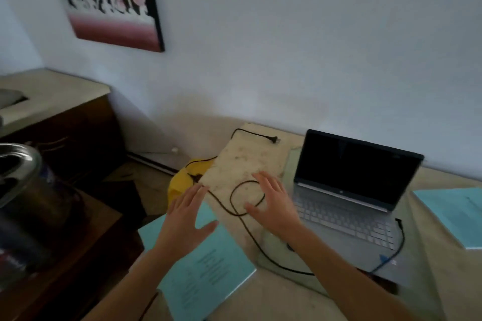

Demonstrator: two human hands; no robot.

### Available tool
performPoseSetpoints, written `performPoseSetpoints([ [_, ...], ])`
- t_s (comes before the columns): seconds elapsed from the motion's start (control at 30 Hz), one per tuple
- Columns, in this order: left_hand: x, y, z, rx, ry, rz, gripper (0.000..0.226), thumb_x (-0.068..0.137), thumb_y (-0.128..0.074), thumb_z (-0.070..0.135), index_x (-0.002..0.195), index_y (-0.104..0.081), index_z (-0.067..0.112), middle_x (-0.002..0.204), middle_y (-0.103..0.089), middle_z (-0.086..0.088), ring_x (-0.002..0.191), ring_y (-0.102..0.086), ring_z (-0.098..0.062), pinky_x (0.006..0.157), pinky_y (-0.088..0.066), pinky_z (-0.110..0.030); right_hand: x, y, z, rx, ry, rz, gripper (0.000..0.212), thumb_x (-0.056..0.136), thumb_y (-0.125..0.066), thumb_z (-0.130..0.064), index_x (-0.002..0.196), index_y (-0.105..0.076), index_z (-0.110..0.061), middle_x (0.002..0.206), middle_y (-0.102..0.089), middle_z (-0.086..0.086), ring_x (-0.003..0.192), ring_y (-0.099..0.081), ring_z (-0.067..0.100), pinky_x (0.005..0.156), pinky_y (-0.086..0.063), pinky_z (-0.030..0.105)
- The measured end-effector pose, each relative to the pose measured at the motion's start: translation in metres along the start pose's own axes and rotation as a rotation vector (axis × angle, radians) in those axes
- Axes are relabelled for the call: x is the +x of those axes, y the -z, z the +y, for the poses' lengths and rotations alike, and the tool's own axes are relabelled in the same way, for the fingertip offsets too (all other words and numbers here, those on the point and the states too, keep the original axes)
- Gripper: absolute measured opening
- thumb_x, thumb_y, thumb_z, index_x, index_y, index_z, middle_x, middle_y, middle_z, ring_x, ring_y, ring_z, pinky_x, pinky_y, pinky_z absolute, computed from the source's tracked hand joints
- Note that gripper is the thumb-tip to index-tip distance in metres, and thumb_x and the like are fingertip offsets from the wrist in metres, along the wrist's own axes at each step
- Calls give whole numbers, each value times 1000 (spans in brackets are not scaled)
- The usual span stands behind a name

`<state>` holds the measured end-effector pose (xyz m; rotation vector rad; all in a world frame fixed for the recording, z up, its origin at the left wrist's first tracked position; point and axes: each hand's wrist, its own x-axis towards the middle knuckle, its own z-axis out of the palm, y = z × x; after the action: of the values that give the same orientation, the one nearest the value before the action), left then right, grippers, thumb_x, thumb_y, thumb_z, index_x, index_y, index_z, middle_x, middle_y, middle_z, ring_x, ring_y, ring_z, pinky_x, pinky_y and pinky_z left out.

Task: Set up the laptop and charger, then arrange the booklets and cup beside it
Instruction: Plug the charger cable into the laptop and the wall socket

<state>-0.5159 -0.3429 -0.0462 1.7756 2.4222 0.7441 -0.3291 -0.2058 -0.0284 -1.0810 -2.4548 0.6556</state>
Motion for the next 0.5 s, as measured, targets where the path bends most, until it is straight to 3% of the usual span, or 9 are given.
performPoseSetpoints([
  [0.17, -33, 52, -91, 17, 78, 21, 83, 81, -56, 57, 148, -15, 30, 159, -13, 9, 146, -7, -13, 117, -2, -34, 9, -62, -73, 18, 13, -18, 76, 81, -51, -59, 146, -19, -35, 159, -12, -10, 147, -6, 14, 118, -18, 44],
  [0.37, -39, 71, -149, -16, 130, 66, 84, 80, -56, 58, 148, -15, 31, 159, -11, 8, 146, -4, -12, 114, 0, -35, 36, -106, -115, -48, 33, -78, 83, 83, -50, -61, 150, -7, -37, 160, 4, -12, 147, 9, 13, 117, -7, 41],
  [0.5, -32, 61, -177, -14, 121, 6, 88, 79, -52, 62, 149, -7, 34, 156, 5, 16, 141, 12, -3, 115, 5, -35, 69, -133, -128, -81, 48, -87, 84, 84, -50, -61, 150, -3, -36, 160, 8, -10, 147, 11, 15, 118, -7, 45],
])
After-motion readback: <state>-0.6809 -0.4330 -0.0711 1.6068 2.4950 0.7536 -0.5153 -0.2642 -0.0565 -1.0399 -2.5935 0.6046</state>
